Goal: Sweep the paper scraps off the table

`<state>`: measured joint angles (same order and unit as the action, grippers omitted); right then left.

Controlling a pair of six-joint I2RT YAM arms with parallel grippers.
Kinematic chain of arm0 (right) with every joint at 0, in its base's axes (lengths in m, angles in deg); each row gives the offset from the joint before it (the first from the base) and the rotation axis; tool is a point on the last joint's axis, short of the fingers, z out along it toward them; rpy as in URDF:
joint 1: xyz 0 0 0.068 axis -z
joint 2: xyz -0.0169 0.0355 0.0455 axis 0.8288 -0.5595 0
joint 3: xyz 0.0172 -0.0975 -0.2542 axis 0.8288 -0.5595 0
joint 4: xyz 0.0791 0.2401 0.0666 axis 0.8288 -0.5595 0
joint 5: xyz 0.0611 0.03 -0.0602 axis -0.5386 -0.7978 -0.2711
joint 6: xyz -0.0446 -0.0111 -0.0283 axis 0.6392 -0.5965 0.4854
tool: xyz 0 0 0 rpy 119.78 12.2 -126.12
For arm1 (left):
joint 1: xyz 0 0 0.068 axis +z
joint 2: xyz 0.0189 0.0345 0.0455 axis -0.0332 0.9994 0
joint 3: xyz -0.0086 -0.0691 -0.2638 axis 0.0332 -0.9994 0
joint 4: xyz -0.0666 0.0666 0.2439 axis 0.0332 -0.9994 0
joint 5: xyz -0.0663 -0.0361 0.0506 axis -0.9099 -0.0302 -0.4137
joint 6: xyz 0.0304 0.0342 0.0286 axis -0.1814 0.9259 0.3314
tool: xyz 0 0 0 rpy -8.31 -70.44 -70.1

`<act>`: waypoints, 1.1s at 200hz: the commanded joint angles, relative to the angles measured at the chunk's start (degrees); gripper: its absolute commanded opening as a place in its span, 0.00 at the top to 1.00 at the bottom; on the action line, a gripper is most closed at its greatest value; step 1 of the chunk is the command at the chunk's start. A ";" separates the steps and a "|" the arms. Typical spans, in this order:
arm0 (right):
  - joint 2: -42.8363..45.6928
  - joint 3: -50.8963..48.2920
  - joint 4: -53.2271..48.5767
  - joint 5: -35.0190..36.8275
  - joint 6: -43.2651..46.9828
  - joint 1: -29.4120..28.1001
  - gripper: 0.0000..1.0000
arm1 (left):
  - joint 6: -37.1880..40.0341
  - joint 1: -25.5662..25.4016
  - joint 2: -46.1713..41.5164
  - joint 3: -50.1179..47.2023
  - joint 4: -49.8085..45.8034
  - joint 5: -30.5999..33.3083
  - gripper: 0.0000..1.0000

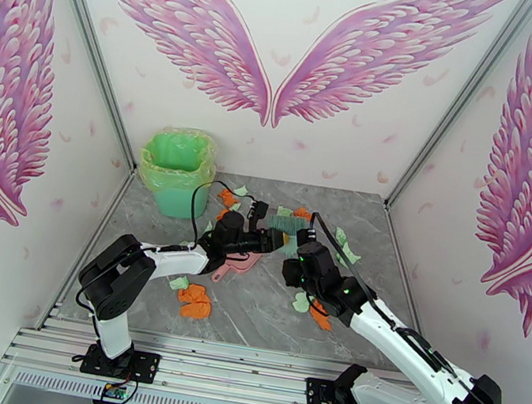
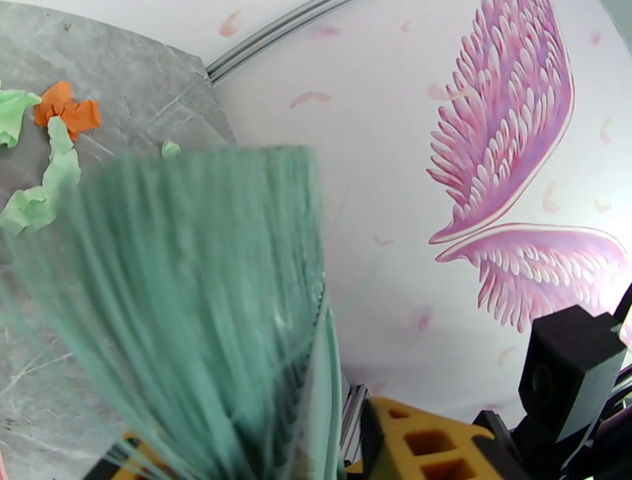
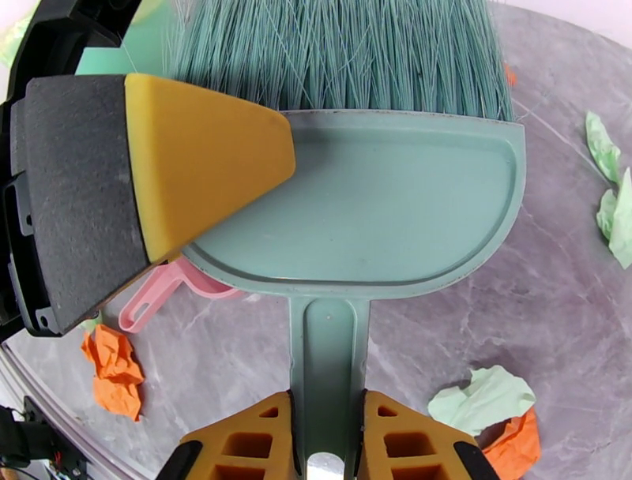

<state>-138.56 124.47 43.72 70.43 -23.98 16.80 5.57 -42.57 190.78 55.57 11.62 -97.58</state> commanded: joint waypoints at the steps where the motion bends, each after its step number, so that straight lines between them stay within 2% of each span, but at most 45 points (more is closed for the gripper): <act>1: -0.47 1.61 2.03 0.34 -0.33 -0.65 0.78 | 0.80 -0.25 0.31 1.64 1.08 -1.03 0.65; 30: -0.83 1.43 2.13 0.80 -0.48 -0.78 0.78 | 1.40 -0.36 0.05 1.41 0.51 -1.55 0.77; 40: -0.82 1.36 2.13 0.92 -0.49 -0.72 0.78 | 1.54 -0.29 -0.20 1.22 0.07 -1.48 0.78; 63: -0.77 1.17 2.19 0.90 -0.77 -0.73 0.77 | 2.03 -0.28 -0.51 0.96 -0.04 -2.08 1.00; 77: -0.31 0.82 2.58 0.54 -1.29 -0.72 0.72 | 2.11 -0.21 -0.78 0.44 -0.05 -2.23 1.00; 101: 2.20 -1.01 4.25 -0.21 -3.15 -0.77 0.52 | 2.99 -0.11 -2.41 -0.59 -0.30 -2.06 1.00; 116: 4.44 -2.68 6.32 -1.94 -3.75 -0.64 0.44 | 3.53 0.21 -4.16 -1.59 -0.41 -1.67 1.00; 151: 12.17 -10.27 18.55 -11.18 -4.78 -0.62 0.21 | 2.88 1.82 -9.16 -5.25 2.24 -1.13 1.00; 166: 15.66 -14.12 25.01 -13.79 -6.43 -0.55 0.15 | 3.01 2.41 -11.96 -6.86 3.29 -0.36 1.00; 220: 23.16 -25.38 46.29 -17.23 -10.42 -0.38 0.11 | -0.33 3.97 -21.40 -13.26 10.26 2.56 1.00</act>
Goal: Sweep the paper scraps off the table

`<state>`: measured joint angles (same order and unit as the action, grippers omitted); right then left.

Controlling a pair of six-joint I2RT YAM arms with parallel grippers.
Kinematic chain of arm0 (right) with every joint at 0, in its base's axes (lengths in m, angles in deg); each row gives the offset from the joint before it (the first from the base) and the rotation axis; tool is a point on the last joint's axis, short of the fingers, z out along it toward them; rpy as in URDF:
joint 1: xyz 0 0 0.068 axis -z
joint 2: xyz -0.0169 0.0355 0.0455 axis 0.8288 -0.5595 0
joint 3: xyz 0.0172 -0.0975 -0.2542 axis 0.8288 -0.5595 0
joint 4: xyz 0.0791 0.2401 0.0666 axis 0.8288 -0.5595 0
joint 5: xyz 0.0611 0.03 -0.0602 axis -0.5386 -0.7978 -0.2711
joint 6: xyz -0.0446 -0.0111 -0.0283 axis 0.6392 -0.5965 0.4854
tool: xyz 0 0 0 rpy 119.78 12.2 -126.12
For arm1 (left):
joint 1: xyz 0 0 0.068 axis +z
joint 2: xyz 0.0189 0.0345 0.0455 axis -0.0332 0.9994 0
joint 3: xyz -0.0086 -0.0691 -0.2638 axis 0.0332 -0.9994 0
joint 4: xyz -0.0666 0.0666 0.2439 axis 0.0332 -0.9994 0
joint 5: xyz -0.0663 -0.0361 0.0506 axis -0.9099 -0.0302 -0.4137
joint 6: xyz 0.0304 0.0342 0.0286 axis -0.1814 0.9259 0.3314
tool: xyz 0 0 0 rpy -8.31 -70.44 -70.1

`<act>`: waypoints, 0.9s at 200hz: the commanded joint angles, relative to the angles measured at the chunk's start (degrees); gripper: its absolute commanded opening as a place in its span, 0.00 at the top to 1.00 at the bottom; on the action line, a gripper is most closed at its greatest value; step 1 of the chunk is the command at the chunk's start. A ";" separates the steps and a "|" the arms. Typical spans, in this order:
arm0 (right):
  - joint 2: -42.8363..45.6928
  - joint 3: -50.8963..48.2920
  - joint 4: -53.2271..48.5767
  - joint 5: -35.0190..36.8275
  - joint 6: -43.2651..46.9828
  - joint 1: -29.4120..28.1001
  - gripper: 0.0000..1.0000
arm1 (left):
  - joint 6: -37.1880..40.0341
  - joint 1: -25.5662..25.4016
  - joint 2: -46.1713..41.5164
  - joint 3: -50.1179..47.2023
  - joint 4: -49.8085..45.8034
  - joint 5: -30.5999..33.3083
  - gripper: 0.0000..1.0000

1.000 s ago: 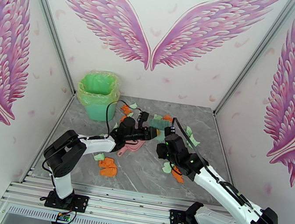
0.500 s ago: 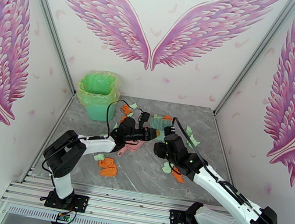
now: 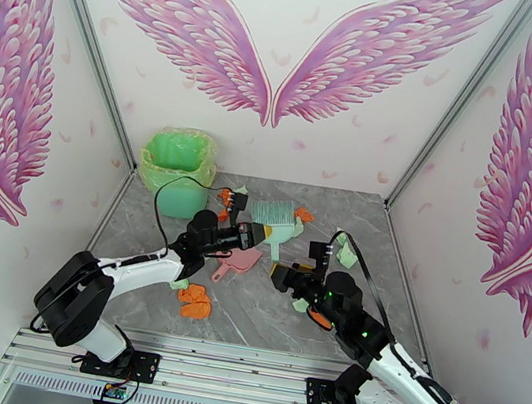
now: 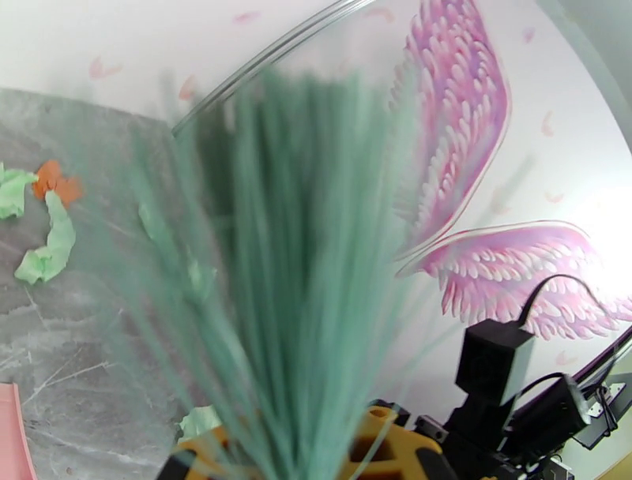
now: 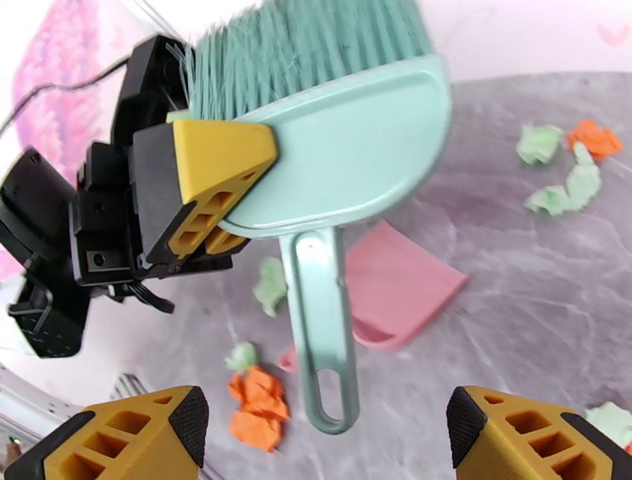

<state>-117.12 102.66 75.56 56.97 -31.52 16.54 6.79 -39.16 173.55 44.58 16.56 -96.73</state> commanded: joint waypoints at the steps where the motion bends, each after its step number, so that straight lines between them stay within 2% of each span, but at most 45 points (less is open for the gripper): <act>1: 1.72 -3.74 14.91 -3.94 -2.98 -0.07 0.12 | -1.60 0.58 -4.26 -2.35 5.44 1.71 1.00; 37: -4.25 -6.63 32.93 -12.20 -8.26 0.24 0.14 | -5.68 0.67 -5.21 -4.32 13.72 1.69 1.00; 67: -11.12 -6.62 44.87 -15.76 -11.81 0.24 0.18 | -10.98 0.58 -2.51 -4.63 22.94 1.62 1.00; 113: -11.98 -6.56 50.61 -14.38 -10.87 0.16 0.26 | -15.09 -0.07 0.59 -7.65 33.97 5.53 1.00; 180: -12.02 -6.27 50.65 -9.53 -9.91 0.13 0.33 | -12.42 -3.89 0.04 -9.63 35.19 12.39 1.00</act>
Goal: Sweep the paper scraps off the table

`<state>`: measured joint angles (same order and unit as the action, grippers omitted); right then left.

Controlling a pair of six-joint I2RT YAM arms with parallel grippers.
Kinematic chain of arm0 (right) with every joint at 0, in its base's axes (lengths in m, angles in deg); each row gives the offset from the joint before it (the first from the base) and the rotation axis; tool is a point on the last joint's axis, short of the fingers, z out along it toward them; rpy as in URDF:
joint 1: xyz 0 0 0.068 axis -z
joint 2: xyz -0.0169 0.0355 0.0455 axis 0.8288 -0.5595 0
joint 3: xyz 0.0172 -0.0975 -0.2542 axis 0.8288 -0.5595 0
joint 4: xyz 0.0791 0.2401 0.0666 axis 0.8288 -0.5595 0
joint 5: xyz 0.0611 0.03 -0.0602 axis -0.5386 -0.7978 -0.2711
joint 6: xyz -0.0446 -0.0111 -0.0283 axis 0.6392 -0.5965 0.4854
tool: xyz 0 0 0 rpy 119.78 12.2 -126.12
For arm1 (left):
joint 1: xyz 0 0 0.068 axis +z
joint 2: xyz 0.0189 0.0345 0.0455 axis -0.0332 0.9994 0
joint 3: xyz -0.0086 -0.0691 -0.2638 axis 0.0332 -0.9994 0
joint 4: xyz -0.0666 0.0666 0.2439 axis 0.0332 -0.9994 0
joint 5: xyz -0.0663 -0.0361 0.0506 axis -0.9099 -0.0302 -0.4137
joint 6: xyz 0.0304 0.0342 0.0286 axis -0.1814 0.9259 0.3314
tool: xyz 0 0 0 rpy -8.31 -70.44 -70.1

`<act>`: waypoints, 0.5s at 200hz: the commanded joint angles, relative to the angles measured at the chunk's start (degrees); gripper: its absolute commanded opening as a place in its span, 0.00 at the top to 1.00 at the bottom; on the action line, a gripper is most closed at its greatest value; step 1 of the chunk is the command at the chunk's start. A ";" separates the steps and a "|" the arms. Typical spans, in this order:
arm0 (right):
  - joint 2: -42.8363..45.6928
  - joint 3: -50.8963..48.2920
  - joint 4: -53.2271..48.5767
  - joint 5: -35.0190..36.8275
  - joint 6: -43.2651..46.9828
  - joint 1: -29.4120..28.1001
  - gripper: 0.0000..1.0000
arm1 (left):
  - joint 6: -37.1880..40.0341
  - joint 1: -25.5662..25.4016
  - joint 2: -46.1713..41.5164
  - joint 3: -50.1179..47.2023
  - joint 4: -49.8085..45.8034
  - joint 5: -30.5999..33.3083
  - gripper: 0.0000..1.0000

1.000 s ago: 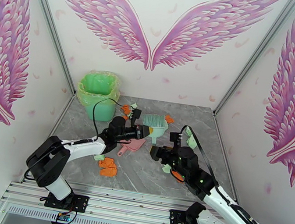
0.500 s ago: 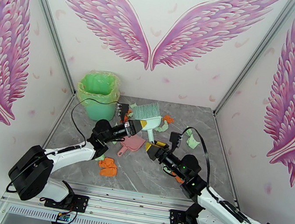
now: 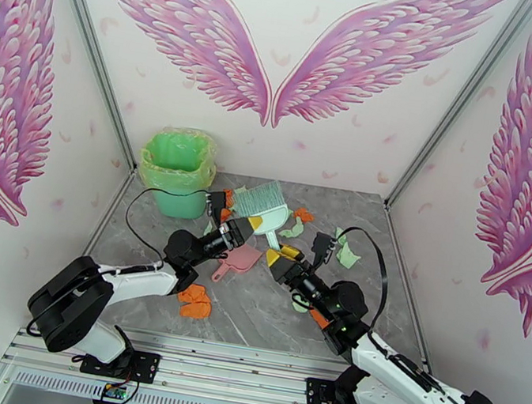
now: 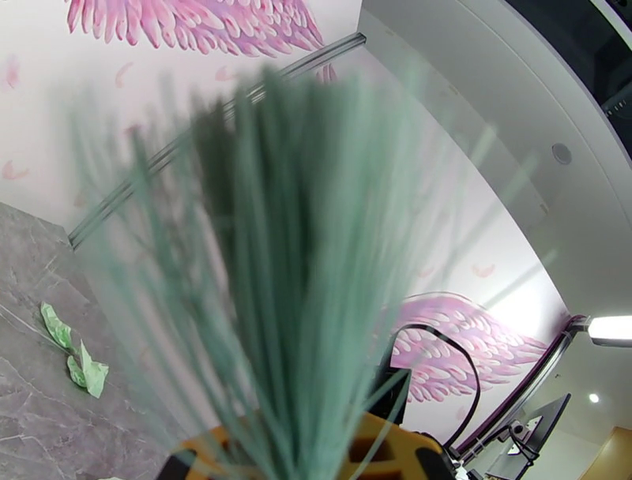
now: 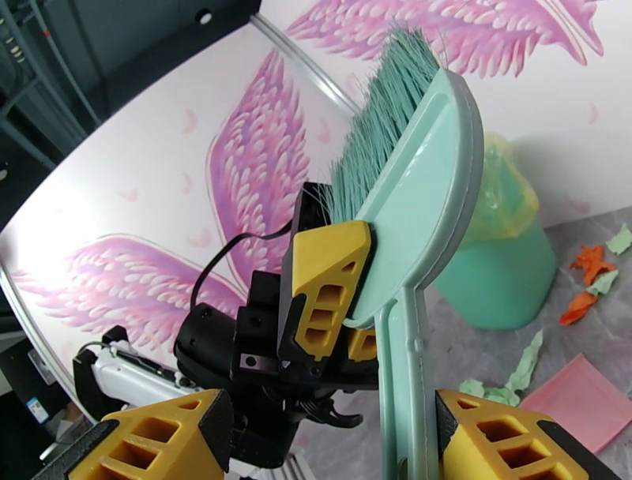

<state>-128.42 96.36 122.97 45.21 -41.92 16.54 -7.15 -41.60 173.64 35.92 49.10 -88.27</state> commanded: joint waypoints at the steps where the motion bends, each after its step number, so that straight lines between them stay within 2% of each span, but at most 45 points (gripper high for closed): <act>1: -0.79 0.01 3.36 2.26 0.48 0.14 0.33 | 1.60 -1.57 -0.04 -0.94 2.68 4.08 1.00; 38: -3.28 0.47 7.60 3.34 -0.50 0.16 0.40 | 3.82 -4.81 0.11 -1.61 3.84 10.05 1.00; 100: -4.64 0.82 10.88 4.83 -0.58 0.15 0.53 | 3.64 -6.53 1.48 -2.96 7.10 14.39 1.00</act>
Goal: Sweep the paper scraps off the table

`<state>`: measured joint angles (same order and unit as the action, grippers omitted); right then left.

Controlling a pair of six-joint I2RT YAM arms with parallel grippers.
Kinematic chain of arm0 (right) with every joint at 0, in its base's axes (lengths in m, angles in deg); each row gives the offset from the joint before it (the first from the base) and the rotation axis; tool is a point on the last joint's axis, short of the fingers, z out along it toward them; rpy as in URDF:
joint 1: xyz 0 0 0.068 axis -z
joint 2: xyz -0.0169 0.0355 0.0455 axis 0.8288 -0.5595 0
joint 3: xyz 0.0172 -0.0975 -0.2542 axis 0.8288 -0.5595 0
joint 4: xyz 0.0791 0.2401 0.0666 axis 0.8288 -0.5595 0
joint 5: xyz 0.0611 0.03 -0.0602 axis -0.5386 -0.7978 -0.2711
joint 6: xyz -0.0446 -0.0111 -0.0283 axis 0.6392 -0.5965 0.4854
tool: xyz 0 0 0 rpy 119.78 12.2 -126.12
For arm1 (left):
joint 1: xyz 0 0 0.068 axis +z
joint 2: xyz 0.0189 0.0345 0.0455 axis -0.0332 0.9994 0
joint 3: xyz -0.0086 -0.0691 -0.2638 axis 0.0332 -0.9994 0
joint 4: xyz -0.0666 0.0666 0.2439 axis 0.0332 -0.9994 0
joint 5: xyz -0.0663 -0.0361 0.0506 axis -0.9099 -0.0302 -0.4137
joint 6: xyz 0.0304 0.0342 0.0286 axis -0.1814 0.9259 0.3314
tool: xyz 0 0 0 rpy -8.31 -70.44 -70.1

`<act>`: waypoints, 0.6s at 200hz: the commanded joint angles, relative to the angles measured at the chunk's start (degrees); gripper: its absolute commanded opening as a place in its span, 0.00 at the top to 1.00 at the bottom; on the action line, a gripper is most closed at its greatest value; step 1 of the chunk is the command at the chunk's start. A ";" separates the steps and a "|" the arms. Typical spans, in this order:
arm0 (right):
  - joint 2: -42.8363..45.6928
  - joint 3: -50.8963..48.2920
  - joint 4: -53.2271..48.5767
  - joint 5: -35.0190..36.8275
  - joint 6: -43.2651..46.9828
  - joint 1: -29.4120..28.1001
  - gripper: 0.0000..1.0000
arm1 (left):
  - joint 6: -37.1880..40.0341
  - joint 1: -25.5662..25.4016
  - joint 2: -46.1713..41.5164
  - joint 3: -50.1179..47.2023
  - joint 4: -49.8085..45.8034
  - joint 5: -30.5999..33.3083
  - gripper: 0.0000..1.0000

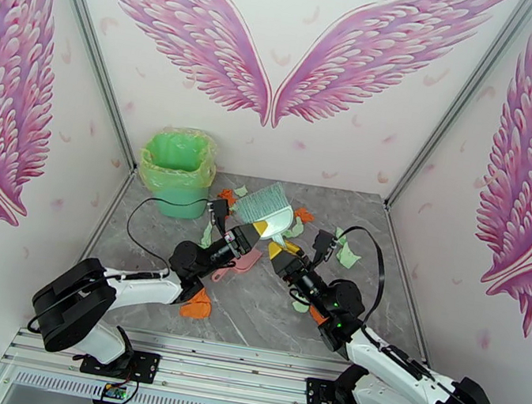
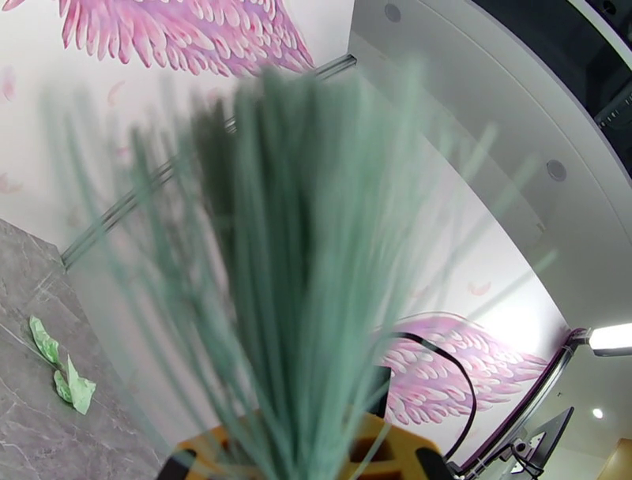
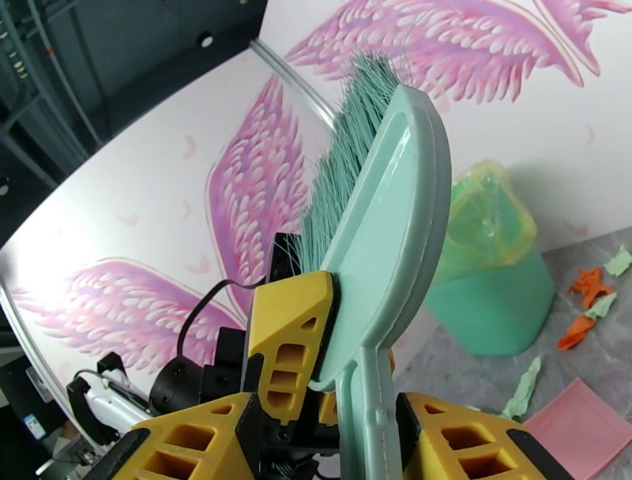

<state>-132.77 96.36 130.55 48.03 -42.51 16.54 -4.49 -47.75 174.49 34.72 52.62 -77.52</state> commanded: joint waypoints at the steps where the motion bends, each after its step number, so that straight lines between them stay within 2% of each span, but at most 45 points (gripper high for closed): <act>1: -0.29 0.81 3.37 2.06 0.01 0.15 0.53 | 0.91 -0.43 0.66 -1.78 3.68 3.75 1.00; 69: -1.34 1.11 3.73 3.43 -0.63 0.15 0.63 | 1.81 -1.59 0.21 -3.50 3.87 7.74 1.00; 120: -3.31 0.79 5.63 2.82 -2.32 0.15 0.62 | 1.97 -1.97 -0.08 -4.14 3.87 9.35 1.00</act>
<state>-135.57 96.36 132.70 50.76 -43.17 16.56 -3.98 -49.49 174.56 31.35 56.01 -70.18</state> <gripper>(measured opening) 0.381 0.152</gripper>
